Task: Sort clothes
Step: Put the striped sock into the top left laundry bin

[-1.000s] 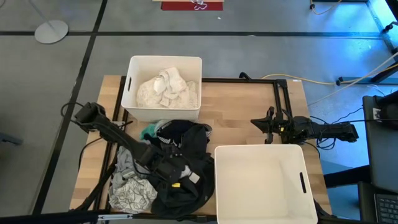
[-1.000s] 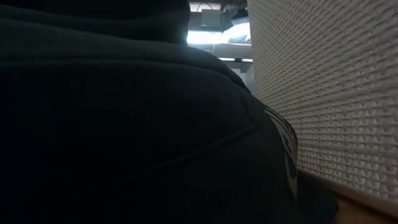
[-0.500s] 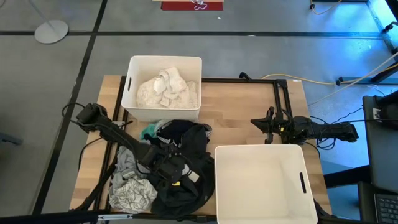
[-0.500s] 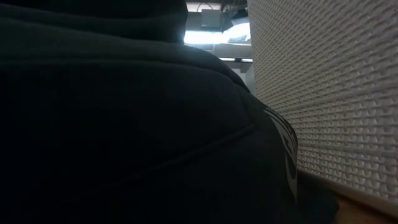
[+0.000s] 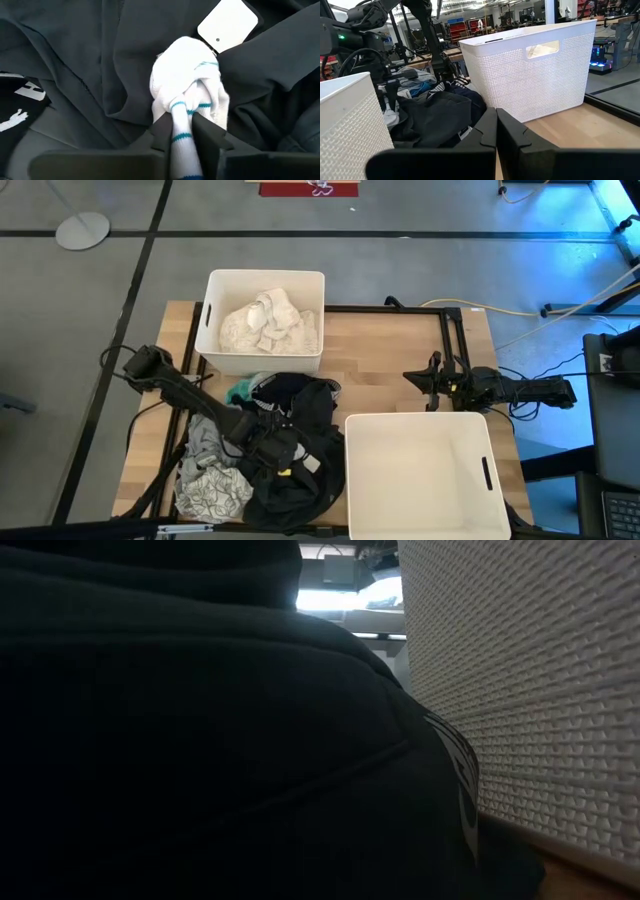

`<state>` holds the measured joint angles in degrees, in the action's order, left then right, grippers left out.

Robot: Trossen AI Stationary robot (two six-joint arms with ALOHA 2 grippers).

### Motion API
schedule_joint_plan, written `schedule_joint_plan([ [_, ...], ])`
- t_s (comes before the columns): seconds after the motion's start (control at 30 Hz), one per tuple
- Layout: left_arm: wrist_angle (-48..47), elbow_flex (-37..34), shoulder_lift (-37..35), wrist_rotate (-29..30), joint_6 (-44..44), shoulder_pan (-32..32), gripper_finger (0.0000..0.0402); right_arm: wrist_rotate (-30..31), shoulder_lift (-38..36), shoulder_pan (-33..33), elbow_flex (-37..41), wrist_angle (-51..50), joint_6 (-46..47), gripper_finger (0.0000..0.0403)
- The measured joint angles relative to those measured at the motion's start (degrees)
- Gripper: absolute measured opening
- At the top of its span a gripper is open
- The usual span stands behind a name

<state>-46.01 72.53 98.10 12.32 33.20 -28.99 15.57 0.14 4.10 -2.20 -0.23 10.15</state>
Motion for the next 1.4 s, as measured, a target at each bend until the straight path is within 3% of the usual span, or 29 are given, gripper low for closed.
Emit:
schedule_joint_plan([
  [0.2, -1.09, 0.74, -0.59, -0.30, -3.05, 0.92, 0.0007, -0.02, 0.00, 0.00, -0.04, -0.25, 0.00, 0.0003],
  [0.53, -1.74, 3.46, -9.22, 2.95, -8.74, 3.70, 0.0008, -0.01, -0.02, 0.00, -0.04, -0.28, 0.00, 0.0003],
  [0.73, -1.04, 3.85, -17.68, 12.18, -15.17, 6.06, 0.0013, 0.00, 0.00, 0.00, -0.04, -0.28, 0.00, 0.0003],
  [0.93, -0.88, 3.87, -25.53, 31.73, -23.83, 9.71, 0.0017, 0.00, -0.02, 0.00, -0.04, -0.31, 0.00, 0.0003],
  [1.03, -0.69, 3.87, -28.56, 38.43, -27.82, 12.79, 0.0018, 0.00, -0.01, 0.00, -0.04, -0.31, 0.00, 0.0003],
  [1.4, -1.45, 3.87, -32.43, 40.67, -33.67, 30.94, 0.0019, 0.01, -0.01, 0.00, -0.04, -0.33, 0.00, 0.0003],
])
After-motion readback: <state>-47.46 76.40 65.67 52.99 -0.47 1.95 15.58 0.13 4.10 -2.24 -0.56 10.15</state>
